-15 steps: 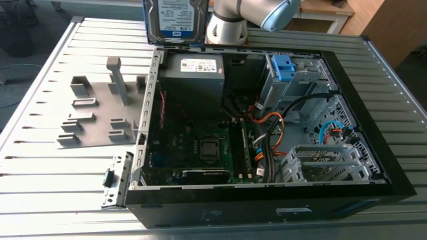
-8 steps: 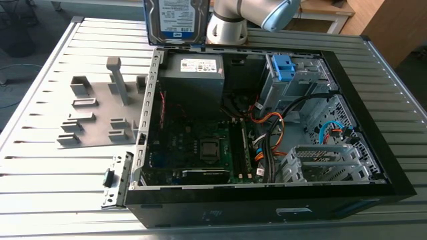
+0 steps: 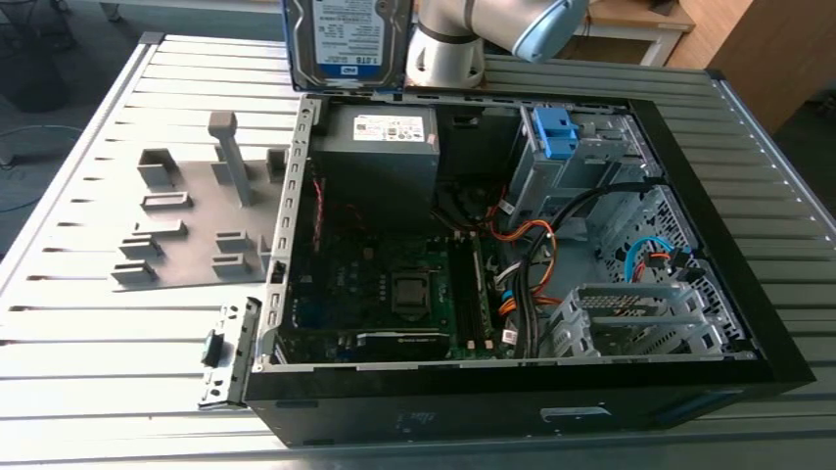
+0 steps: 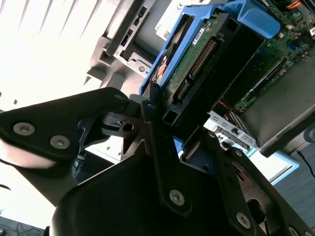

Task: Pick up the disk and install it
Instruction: 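Pick up the disk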

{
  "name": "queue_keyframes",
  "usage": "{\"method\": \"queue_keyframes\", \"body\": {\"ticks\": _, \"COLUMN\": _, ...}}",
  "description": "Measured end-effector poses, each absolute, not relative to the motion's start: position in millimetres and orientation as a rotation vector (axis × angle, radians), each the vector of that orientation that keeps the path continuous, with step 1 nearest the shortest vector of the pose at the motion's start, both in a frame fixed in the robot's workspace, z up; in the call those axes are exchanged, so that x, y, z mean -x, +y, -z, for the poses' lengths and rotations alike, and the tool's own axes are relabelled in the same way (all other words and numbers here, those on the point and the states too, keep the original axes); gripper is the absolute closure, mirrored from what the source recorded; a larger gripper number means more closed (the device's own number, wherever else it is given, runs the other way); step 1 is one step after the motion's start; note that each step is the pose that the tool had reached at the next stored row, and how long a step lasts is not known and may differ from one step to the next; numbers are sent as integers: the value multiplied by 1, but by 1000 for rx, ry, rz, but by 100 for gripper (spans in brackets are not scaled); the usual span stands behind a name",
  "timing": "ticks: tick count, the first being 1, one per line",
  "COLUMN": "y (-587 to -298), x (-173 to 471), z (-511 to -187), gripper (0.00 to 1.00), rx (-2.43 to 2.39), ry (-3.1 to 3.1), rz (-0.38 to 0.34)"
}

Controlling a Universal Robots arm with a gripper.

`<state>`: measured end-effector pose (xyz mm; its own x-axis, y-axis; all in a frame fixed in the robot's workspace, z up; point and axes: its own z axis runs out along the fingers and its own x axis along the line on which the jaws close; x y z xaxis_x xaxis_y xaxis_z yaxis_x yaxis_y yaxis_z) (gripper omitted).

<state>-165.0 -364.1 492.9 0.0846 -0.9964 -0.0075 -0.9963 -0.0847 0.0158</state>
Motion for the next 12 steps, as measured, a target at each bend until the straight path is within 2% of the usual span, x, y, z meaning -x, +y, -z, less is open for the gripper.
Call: {"method": "queue_keyframes", "body": {"ticks": 12, "y": -372, "x": 162, "z": -492, "gripper": 63, "rx": -2309, "ry": -2121, "rz": 25}}
